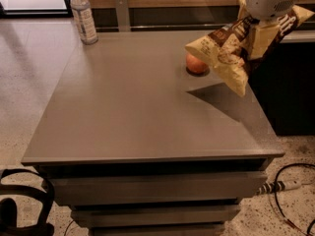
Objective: Move brown chip bag near blue plastic bottle
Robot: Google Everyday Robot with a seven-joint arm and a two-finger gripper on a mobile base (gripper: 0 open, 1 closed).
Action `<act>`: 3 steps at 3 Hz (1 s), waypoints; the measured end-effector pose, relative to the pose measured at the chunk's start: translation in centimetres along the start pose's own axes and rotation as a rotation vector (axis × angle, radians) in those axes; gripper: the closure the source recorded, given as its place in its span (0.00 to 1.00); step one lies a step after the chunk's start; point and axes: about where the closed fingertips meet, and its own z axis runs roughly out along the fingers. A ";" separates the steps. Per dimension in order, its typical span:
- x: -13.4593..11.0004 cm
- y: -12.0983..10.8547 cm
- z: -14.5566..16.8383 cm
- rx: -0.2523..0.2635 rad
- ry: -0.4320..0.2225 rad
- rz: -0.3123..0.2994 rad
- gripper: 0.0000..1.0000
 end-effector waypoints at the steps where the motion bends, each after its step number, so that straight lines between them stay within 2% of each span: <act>1: -0.3 -3.7 -1.8 0.099 -0.016 -0.035 1.00; 2: -2.0 -7.4 -1.9 0.204 -0.065 -0.058 1.00; 3: -3.6 -10.7 -0.6 0.317 -0.140 -0.046 1.00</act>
Offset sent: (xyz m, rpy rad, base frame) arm 0.0964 0.0661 0.0705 0.1490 -0.3362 0.1571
